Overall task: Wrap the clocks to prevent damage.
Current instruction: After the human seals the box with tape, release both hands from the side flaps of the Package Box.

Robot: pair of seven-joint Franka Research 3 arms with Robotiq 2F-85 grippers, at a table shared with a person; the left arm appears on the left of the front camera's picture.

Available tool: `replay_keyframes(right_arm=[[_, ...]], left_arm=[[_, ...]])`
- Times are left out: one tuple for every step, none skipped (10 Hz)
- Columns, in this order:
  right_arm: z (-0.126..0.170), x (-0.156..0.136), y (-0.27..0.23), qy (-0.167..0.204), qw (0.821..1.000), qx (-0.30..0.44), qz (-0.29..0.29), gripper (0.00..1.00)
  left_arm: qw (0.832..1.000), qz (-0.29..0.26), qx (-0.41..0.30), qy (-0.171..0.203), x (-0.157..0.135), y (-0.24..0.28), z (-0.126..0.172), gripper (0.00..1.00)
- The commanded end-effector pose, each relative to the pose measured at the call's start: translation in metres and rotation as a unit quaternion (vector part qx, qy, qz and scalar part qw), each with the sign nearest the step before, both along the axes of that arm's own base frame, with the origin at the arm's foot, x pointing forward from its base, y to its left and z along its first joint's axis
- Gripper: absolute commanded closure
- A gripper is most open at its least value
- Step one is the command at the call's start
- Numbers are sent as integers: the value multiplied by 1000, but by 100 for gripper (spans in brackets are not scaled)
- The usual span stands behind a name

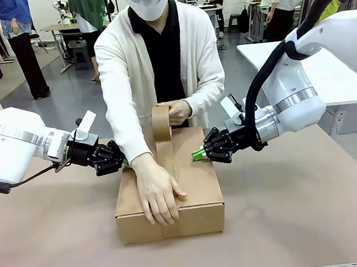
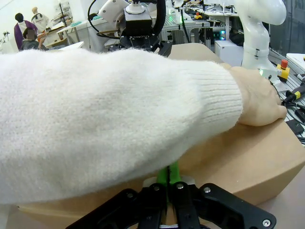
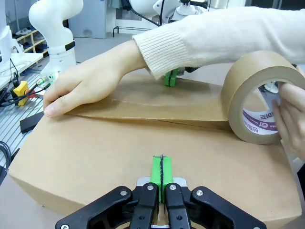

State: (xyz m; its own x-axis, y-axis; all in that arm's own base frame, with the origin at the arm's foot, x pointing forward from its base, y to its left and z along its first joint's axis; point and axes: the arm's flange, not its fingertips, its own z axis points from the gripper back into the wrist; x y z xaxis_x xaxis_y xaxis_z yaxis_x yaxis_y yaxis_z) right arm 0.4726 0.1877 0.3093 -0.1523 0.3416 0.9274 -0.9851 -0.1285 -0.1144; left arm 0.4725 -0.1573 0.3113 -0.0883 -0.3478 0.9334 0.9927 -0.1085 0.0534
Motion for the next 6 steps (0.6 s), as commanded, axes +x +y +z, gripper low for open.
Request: replay_keyframes(right_arm=[[-3, 0, 0, 0, 1000, -5, -3, 99], [-3, 0, 0, 0, 1000, -5, -3, 99], [-3, 0, 0, 0, 1000, -5, -3, 99], [-3, 0, 0, 0, 1000, -5, -3, 99], [-3, 0, 0, 0, 1000, -5, -3, 99], [-3, 0, 0, 0, 1000, -5, -3, 99]], left_arm=[[1000, 4, 6, -4, 0, 1, -2, 99], [1000, 4, 6, -4, 0, 1, -2, 99], [1000, 4, 6, -4, 0, 1, -2, 99], [1000, 4, 6, -4, 0, 1, -2, 99], [1000, 4, 6, -4, 0, 1, -2, 99], [1000, 4, 6, -4, 0, 1, -2, 99]])
